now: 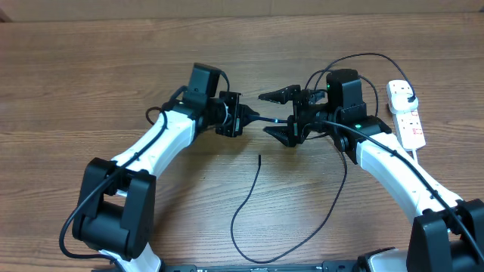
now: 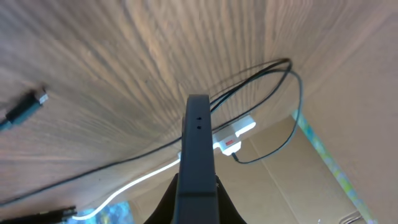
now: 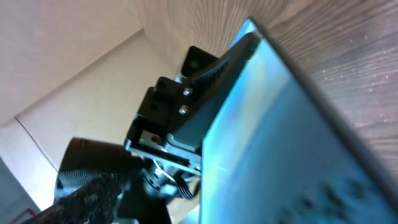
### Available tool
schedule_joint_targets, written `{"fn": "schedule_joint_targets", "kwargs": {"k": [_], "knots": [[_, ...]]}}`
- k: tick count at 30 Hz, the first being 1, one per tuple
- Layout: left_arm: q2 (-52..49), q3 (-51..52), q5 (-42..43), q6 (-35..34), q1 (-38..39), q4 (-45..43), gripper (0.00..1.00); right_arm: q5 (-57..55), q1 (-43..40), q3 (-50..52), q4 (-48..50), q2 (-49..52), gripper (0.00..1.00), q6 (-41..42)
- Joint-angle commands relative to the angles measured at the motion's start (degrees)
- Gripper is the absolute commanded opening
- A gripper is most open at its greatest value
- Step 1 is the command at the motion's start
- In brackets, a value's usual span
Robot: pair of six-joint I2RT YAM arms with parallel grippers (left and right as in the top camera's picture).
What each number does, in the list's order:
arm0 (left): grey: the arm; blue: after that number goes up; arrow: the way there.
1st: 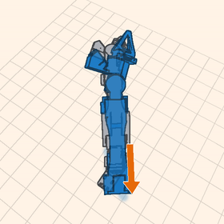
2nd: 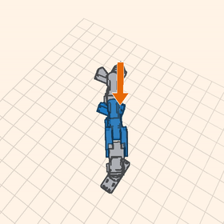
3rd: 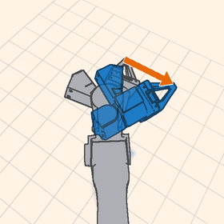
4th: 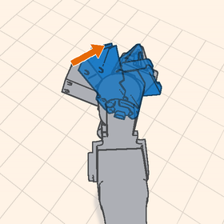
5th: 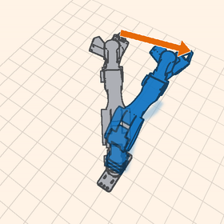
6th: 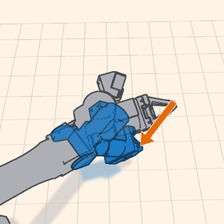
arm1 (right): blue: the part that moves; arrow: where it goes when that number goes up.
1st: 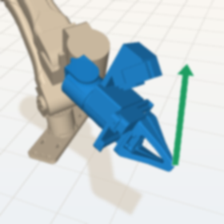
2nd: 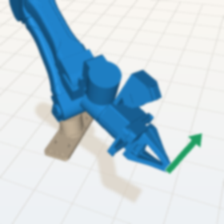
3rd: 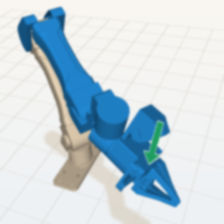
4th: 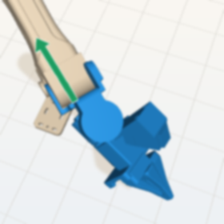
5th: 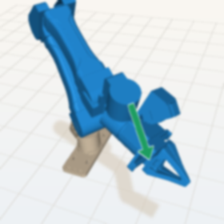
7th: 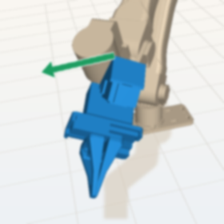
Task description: Plug charger to phone and switch on socket
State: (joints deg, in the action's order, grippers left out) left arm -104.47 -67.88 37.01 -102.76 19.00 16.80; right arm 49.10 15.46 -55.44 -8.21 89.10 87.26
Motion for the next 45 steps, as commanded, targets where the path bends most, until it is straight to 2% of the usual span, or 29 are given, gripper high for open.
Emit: {"fn": "schedule_joint_targets", "kwargs": {"k": [1,6,15,19,23,24,28,33,39,41,45], "knots": [[0.72,-0.20,3.50,6.82,-2.84,0.11,0.04,0.26,0.17,-0.72,0.35,-0.57,0.81,-5.66],[0.72,-0.20,8.59,13.40,-6.34,0.11,0.04,0.26,0.15,-0.72,0.44,-0.57,0.83,-8.44],[0.72,-0.20,17.57,33.03,-13.00,0.07,0.04,0.31,-0.81,-0.72,0.24,-0.57,0.84,-16.39],[0.72,-0.20,22.08,44.87,-15.54,0.07,0.04,0.31,-1.31,-0.72,0.20,-0.57,0.84,-22.71],[0.72,-0.20,29.46,60.24,-17.88,0.07,0.04,0.35,-1.73,-0.72,0.00,-0.57,0.85,-29.55],[0.72,-0.20,33.16,66.73,-18.80,0.07,0.04,0.57,-1.73,-0.72,-0.02,-0.57,0.85,-31.78],[0.72,-0.20,42.42,78.29,-20.50,0.07,0.04,2.08,-1.73,-0.72,0.09,-0.57,0.88,-33.44],[0.72,-0.20,48.24,83.17,-22.40,0.02,0.04,4.04,-1.73,-0.94,0.04,-0.57,0.88,-36.63],[0.72,-0.20,48.65,83.47,-25.07,0.07,0.04,4.28,-1.40,-2.03,-0.85,-0.59,0.88,-38.45],[0.72,-0.20,48.61,83.49,-25.59,0.07,0.04,2.78,-0.98,-3.26,-3.50,-0.57,0.88,-39.82],[0.72,-0.20,48.61,83.49,-26.25,0.07,0.04,-5.51,0.17,-7.96,-15.06,-0.57,0.88,-44.02]]}}
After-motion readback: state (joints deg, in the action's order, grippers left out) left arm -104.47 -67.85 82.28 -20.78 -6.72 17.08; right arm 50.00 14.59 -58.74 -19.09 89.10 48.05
